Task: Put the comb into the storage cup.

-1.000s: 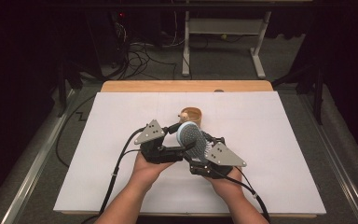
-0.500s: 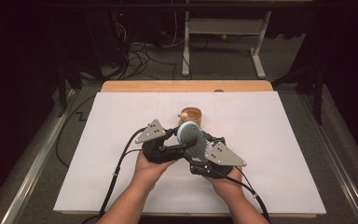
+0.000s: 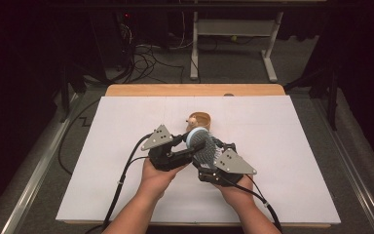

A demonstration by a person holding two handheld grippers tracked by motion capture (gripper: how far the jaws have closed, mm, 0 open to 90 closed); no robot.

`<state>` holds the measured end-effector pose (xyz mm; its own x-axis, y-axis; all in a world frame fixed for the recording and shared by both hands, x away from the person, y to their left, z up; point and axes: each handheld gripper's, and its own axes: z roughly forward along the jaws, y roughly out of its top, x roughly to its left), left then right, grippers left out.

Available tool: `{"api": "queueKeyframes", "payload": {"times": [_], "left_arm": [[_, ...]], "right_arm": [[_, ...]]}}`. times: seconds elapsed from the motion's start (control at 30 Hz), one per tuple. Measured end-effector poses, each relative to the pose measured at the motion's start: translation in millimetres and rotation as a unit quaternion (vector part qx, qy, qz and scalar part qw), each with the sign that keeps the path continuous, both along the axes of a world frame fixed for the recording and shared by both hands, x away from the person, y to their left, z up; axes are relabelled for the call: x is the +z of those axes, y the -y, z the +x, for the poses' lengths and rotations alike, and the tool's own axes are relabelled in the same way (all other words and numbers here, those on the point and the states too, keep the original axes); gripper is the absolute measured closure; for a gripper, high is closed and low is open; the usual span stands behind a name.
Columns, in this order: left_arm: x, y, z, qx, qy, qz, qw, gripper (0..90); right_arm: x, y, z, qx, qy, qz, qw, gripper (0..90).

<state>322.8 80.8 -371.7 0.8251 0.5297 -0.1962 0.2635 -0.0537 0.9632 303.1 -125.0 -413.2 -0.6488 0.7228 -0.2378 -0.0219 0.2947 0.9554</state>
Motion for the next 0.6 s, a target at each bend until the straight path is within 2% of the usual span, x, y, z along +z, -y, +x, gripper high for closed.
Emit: {"api": "queueKeyframes", "payload": {"times": [0.6], "left_arm": [[1.1,1.7,-3.3,0.01,0.007,0.001,0.9999,58.4]], "right_arm": [[1.3,-2.8,-1.3,-0.013,0.006,-0.009,0.9999,19.7]]}}
